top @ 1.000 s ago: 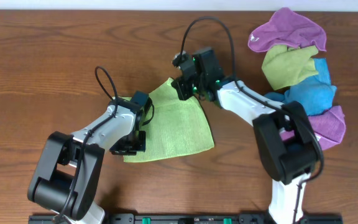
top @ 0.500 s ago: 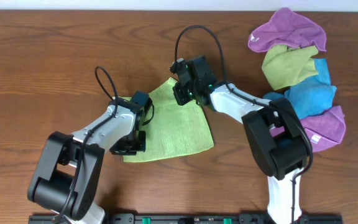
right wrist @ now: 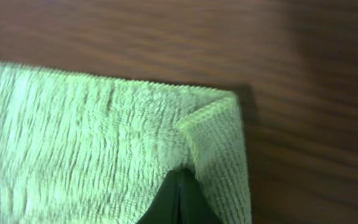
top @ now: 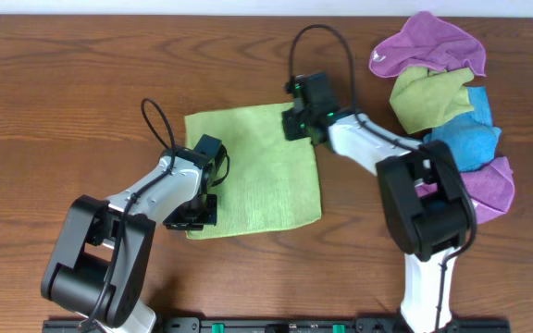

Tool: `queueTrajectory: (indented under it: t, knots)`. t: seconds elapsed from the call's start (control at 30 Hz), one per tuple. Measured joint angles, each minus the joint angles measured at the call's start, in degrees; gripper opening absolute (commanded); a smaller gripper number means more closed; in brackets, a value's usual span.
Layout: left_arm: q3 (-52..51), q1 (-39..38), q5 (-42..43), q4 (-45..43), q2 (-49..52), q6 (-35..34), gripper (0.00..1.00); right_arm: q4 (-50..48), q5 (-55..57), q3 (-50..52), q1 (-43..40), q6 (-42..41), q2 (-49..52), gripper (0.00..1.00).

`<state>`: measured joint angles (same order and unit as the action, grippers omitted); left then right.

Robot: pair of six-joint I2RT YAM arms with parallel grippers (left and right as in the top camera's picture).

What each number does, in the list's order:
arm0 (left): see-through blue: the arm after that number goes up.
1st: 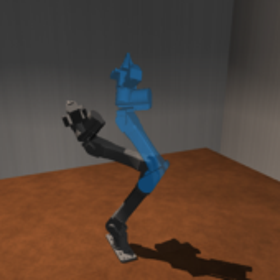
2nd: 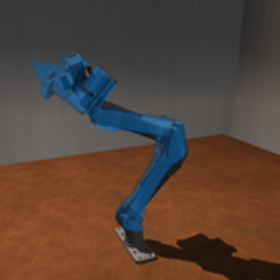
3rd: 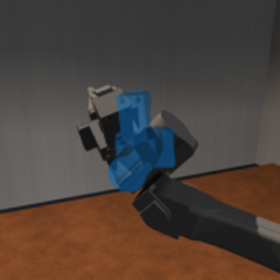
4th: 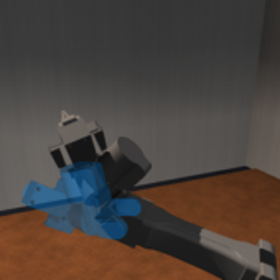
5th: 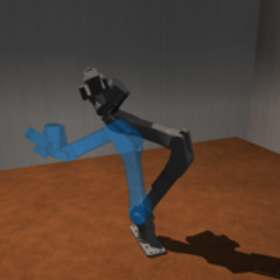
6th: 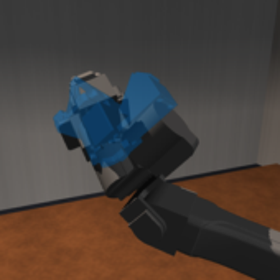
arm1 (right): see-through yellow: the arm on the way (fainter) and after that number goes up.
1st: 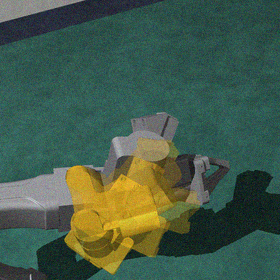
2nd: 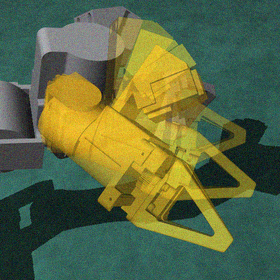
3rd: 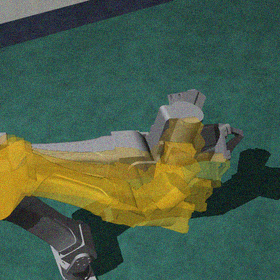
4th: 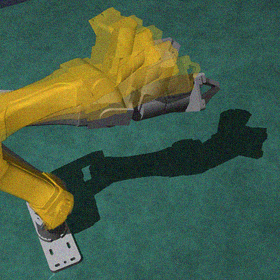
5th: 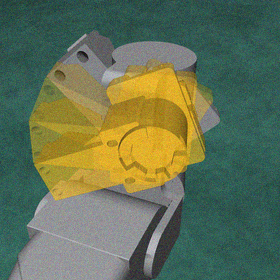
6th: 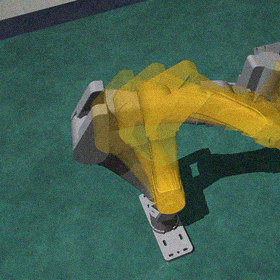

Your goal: Fold the cloth

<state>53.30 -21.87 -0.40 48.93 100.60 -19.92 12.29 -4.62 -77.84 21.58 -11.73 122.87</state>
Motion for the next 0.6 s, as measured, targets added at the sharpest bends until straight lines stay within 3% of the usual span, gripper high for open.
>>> queueTrajectory:
  t: [0.2, 0.27, 0.37, 0.6]
  knots:
    - [0.11, 0.0, 0.0, -1.03, -0.11, 0.0, 0.06, 0.0, -0.24, -0.04, -1.79, -1.53, -0.04, 0.03]
    - [0.11, 0.0, 0.0, -1.05, -0.11, 0.0, 0.06, -0.17, -0.39, -0.04, -1.79, -2.01, -0.04, 0.38]
    - [0.15, 0.0, 0.0, -1.38, -0.15, 0.0, 0.06, -0.48, -2.51, -0.28, -1.62, -1.97, -0.39, 0.64]
    - [0.2, 0.0, 0.0, -2.75, -0.33, 0.0, 0.06, 4.61, -2.51, -0.39, -2.19, -1.62, -4.85, 0.65]
